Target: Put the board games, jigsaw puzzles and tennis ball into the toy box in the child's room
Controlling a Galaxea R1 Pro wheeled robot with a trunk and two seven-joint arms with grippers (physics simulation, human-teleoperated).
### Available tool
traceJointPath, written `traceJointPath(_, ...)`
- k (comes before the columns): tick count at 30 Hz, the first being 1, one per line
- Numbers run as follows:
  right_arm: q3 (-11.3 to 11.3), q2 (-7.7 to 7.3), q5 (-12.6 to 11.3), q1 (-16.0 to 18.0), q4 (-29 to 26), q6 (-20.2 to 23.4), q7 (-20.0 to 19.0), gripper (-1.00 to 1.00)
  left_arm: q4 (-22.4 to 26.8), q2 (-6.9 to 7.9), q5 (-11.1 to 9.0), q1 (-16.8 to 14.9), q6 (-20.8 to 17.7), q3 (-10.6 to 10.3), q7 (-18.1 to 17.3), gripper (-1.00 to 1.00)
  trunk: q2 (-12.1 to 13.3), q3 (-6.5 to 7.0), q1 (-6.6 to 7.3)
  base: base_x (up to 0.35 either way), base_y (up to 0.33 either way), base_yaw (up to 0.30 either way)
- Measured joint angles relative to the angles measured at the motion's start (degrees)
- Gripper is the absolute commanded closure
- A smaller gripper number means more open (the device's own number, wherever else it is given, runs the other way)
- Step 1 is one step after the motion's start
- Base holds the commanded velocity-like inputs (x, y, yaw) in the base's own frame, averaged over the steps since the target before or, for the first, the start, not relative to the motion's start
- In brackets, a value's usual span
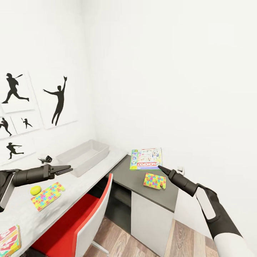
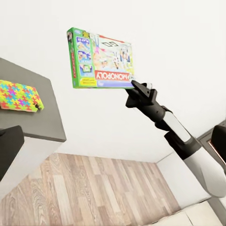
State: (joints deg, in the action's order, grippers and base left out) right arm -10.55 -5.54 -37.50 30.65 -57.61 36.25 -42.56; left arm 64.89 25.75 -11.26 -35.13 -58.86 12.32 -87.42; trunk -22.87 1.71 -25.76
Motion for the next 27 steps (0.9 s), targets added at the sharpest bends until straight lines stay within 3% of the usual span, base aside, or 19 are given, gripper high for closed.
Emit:
traceJointPath(8, -0.02, 0.0, -0.14, -0.09, -0.16, 0.03, 0.02, 1.0, -0.01, -0.01, 0.01, -0.01, 0.01, -0.01, -0.01, -1.0, -0.02, 0.0, 0.01, 0.035, 0.0, 0.007)
traceJointPath(21, -0.01, 0.0, 0.06, -0.09, -0.14, -0.19, 0.08, 1.0, -0.01, -0.24, 0.01, -0.01, 0.04, -0.04, 0.08, -1.0, 0.0, 0.0, 0.02, 0.283, 0.0, 0.0)
traceJointPath(27, -0.01, 0.0, -0.05, -0.08, -0.16, -0.19, 0.18, 1.0, -0.02, -0.32, 0.01, -0.02, 0.05, -0.09, 0.08, -1.0, 0.0, 0.0, -0.02, 0.005, 0.0, 0.0)
